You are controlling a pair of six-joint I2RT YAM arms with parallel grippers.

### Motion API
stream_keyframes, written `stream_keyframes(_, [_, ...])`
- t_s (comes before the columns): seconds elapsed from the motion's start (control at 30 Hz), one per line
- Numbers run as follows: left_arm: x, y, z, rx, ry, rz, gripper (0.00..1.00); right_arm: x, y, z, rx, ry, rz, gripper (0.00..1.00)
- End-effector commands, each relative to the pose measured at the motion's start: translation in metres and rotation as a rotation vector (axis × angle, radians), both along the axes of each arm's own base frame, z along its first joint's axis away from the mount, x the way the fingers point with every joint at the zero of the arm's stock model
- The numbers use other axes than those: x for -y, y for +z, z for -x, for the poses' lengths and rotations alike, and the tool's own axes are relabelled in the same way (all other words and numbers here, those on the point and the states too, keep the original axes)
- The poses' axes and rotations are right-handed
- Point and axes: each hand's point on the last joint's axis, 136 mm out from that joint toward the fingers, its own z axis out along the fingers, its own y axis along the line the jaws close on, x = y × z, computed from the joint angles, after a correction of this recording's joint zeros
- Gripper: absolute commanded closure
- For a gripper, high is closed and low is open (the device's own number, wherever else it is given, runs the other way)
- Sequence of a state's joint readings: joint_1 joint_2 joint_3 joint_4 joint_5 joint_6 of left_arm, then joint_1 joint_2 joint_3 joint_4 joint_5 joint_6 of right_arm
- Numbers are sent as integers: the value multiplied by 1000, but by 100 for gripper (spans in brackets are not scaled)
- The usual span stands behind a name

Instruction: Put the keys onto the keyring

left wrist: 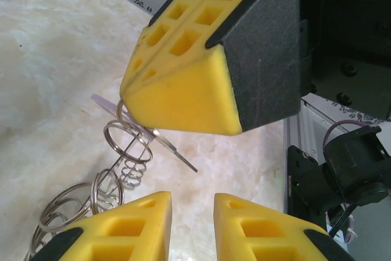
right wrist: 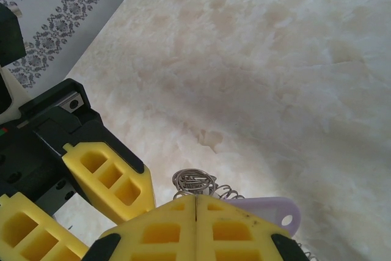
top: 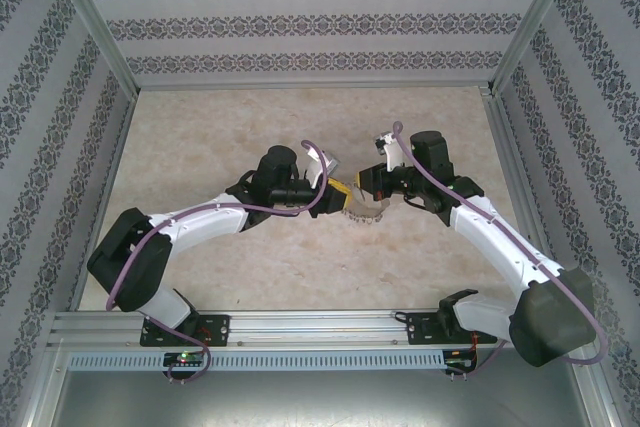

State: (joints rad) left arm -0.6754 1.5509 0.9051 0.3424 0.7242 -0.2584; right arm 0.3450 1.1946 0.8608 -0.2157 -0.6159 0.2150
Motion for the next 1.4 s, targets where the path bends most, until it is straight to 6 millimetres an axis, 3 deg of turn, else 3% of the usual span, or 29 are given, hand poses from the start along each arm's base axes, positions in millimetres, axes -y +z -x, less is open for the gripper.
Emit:
stream_keyframes(0.0, [9, 12, -1, 34, -9, 41, 75, -5, 6, -3, 26, 3, -21, 100])
stream_keyframes(0.57, [15, 34, -9, 76, 5, 82, 76, -5, 3, -3, 21, 3, -21, 100])
stream_keyframes(1.37, [21, 24, -29, 91, 58, 51, 84, -5, -2, -2, 16, 4, -17, 100])
